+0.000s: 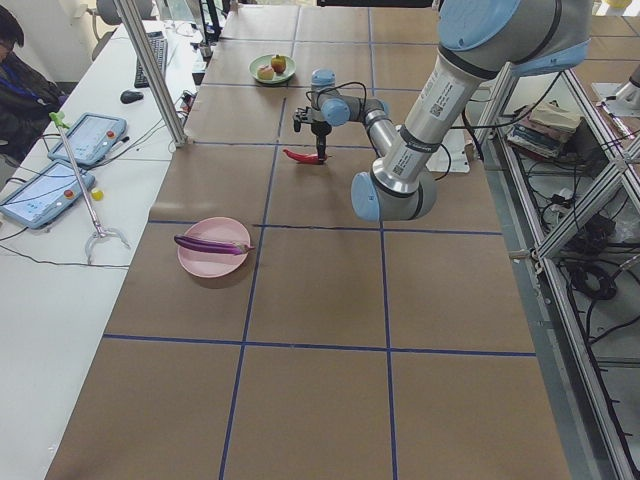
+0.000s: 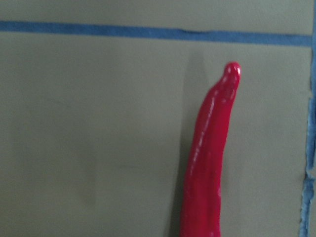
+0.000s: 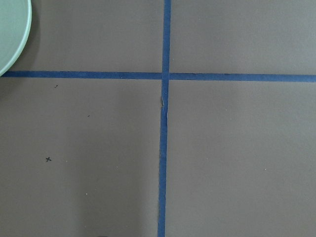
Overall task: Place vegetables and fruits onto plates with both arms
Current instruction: 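Move the left gripper to the red chili pepper and grasp it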
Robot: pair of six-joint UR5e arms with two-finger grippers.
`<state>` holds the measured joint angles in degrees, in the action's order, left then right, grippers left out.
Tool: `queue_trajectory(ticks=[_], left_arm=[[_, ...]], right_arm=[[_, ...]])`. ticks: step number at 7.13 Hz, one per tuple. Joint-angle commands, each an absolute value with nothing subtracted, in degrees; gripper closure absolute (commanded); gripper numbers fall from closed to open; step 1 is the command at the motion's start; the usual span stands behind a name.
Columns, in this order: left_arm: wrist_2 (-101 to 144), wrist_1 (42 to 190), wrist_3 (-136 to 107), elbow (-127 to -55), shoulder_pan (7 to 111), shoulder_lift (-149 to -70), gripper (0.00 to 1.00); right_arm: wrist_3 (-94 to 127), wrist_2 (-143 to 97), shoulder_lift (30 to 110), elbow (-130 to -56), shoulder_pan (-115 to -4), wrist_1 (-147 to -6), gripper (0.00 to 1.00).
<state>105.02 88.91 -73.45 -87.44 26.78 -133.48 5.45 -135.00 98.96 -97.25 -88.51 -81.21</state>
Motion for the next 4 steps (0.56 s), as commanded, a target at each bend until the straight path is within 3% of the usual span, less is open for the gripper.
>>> queue_trajectory(ticks=[1,3,4], left_arm=[[104.85,89.03,-73.74,-86.93,26.1,-133.59,0.28],[104.85,89.12,-73.83,-87.36,26.19,-133.68,0.86],[104.77,89.47,-73.74,-87.62,26.89,-133.68,0.91]], right_arm=[[5.45,-135.0,98.96,-97.21,-88.51,-81.21,0.0],[5.45,-135.0,98.96,-97.21,-88.51,-81.21,0.0],[5.36,-135.0,98.96,-97.21,-88.51,-81.21,0.0]])
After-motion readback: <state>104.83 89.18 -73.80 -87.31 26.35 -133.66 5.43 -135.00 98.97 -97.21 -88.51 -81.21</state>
